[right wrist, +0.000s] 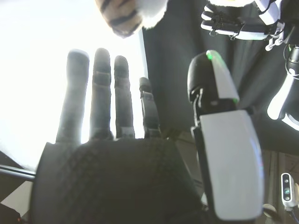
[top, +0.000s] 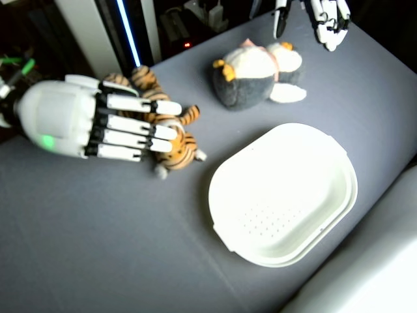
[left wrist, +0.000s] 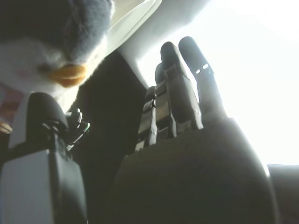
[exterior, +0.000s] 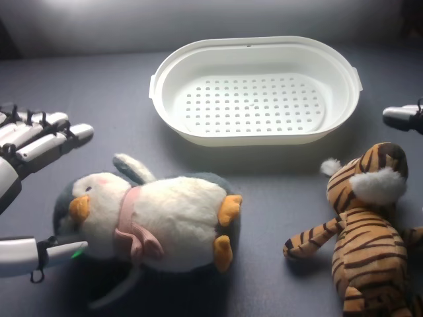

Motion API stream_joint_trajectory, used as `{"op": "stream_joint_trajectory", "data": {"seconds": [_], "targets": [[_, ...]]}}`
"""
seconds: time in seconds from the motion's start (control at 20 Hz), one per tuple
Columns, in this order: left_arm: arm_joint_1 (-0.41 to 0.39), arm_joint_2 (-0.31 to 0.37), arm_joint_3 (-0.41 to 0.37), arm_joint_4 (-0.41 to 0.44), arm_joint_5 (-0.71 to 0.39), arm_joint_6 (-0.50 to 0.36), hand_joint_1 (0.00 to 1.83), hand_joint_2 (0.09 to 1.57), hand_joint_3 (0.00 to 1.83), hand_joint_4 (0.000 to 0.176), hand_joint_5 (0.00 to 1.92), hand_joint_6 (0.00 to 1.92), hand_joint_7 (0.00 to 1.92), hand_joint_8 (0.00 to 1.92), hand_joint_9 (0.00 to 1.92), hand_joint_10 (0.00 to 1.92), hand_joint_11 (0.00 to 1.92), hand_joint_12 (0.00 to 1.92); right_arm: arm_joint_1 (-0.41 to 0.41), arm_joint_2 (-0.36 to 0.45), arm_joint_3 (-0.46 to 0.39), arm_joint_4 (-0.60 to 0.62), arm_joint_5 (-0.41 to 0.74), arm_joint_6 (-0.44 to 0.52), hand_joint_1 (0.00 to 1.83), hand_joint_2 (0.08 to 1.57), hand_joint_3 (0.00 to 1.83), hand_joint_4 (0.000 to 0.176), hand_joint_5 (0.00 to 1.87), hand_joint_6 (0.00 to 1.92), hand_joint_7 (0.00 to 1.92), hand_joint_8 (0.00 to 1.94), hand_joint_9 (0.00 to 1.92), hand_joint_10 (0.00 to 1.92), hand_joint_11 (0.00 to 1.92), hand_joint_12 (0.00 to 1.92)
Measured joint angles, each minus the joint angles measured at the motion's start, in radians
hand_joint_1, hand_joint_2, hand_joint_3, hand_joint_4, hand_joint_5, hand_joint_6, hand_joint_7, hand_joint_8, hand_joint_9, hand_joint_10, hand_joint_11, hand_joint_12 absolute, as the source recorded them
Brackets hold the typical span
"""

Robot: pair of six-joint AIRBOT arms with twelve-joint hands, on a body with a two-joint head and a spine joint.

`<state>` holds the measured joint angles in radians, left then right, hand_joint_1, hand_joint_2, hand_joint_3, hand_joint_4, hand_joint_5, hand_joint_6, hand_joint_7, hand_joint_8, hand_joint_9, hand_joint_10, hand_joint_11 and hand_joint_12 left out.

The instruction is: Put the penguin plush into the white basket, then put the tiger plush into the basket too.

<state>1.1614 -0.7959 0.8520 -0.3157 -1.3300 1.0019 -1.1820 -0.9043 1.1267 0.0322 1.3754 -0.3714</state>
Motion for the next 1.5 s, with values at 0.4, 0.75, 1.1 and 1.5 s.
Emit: {"op": "stream_joint_trajectory", "data": {"seconds": [0.4, 0.75, 1.1, 1.5], "targets": [[-0.164, -0.051, 0.082, 0.137, 0.245, 0.0, 0.77, 0.67, 0.0, 0.176, 0.09, 0.0, 0.13, 0.0, 0.22, 0.01, 0.0, 0.88, 0.0, -0.002, 0.0, 0.001, -0.004, 0.0, 0.67, 1.17, 0.0, 0.041, 0.26, 0.0, 0.24, 0.0, 0.26, 0.0, 0.15, 0.43], [-0.242, -0.109, 0.138, 0.173, 0.394, -0.004, 1.27, 1.11, 0.0, 0.0, 1.06, 0.63, 0.96, 1.27, 1.0, 1.2, 0.95, 1.47, 0.0, -0.002, 0.0, 0.001, -0.005, 0.0, 0.66, 1.19, 0.0, 0.038, 0.26, 0.0, 0.24, 0.0, 0.26, 0.0, 0.24, 0.2], [-0.433, -0.091, 0.193, 0.248, 0.252, -0.041, 1.36, 1.15, 0.0, 0.0, 0.97, 0.97, 0.85, 1.22, 0.78, 1.3, 0.42, 1.37, 0.0, -0.012, 0.01, 0.002, -0.005, 0.0, 0.66, 1.22, 0.01, 0.02, 0.26, 0.0, 0.26, 0.0, 0.26, 0.0, 0.23, 0.16], [-0.723, -0.306, 0.469, 0.19, 0.564, -0.029, 1.38, 1.08, 0.0, 0.0, 0.96, 0.96, 1.05, 0.81, 1.05, 1.02, 0.93, 1.08, 0.002, -0.028, 0.043, -0.02, -0.008, 0.017, 0.7, 1.23, 0.0, 0.012, 0.26, 0.0, 0.26, 0.0, 0.24, 0.0, 0.21, 0.14]]}}
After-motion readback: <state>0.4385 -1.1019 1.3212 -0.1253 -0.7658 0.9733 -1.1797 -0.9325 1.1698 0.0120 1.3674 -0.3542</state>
